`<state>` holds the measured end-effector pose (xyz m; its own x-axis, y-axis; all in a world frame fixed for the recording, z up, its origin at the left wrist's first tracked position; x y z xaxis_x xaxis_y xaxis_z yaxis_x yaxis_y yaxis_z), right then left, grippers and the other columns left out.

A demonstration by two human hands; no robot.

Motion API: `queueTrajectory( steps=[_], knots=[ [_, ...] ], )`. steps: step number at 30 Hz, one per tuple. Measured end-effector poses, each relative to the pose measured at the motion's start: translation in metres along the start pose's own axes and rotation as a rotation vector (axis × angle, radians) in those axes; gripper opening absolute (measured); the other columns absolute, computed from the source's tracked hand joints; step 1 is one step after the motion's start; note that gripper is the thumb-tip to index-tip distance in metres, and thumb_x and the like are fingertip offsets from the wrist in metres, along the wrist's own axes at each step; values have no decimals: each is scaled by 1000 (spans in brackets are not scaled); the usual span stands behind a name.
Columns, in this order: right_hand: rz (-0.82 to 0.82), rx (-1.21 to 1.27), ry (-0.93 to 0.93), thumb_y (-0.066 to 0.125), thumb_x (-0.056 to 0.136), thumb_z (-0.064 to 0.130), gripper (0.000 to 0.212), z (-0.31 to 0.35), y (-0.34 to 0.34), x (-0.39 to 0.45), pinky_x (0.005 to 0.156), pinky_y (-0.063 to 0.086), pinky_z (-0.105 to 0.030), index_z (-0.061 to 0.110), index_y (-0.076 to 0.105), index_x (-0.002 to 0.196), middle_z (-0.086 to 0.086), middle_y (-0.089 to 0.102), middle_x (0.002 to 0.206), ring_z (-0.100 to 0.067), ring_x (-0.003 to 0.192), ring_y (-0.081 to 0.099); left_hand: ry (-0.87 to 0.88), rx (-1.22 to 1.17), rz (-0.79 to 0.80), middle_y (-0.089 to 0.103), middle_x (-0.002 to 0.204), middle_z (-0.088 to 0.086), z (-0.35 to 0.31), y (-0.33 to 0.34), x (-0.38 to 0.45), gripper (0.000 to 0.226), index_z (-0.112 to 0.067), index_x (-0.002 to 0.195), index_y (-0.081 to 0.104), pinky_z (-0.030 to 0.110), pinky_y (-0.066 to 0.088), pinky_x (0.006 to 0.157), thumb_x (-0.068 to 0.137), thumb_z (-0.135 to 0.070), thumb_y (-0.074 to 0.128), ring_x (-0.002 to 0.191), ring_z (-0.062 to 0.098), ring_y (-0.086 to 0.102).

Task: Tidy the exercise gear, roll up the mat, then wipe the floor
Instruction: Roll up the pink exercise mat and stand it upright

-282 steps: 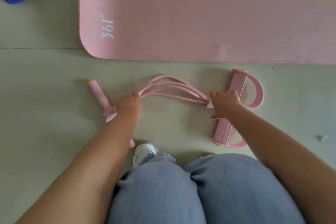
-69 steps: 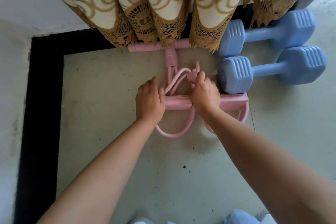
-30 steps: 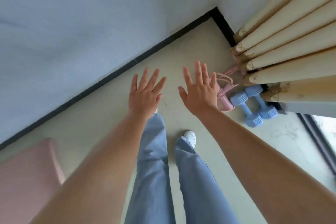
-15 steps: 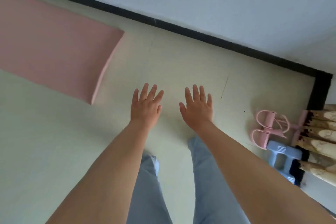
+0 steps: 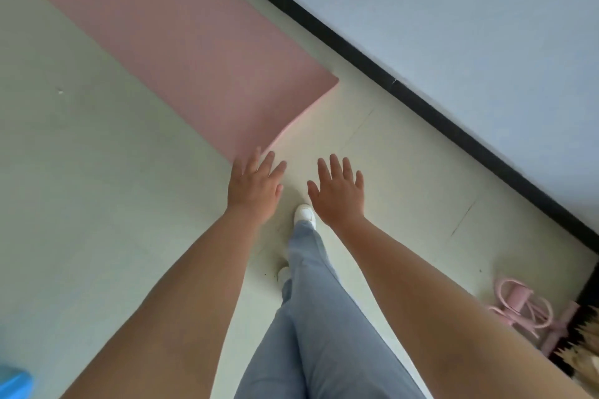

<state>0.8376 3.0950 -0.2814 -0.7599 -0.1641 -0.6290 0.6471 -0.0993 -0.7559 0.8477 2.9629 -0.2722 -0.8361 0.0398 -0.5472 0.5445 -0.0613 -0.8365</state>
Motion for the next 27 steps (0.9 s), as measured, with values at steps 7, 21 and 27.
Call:
queueTrajectory(
  steps=[7,21,27],
  knots=[
    [-56,31,77,23,100,39,56,67,-71,93,119,4,-45,20,8,150,-4,3,160,-26,148,-1,67,71,-79,13,159,1,96,-86,102,49,-24,150,18,46,6,118,102,-32,27,148,25,1],
    [-178,248,391,22,100,39,56,212,-166,238,119,4,-43,21,6,150,-5,2,160,-27,148,-2,397,267,-88,13,159,1,261,-192,259,47,-22,149,20,46,6,118,103,-29,26,148,25,1],
    [-241,465,552,24,100,38,55,280,-143,268,119,9,-41,20,8,150,-5,3,160,-25,148,-1,588,391,-76,12,159,0,323,-183,293,46,-23,149,21,47,6,118,103,-29,25,148,25,1]
  ],
)
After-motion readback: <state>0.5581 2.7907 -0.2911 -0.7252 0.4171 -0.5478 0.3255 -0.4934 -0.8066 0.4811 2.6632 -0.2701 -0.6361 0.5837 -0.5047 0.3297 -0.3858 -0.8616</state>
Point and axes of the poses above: each hand's wrist, its own x-axis towards the middle knuckle, its own y-axis out of the palm, z = x × y, the point moved 5 cm from there along x, towards the middle knuckle
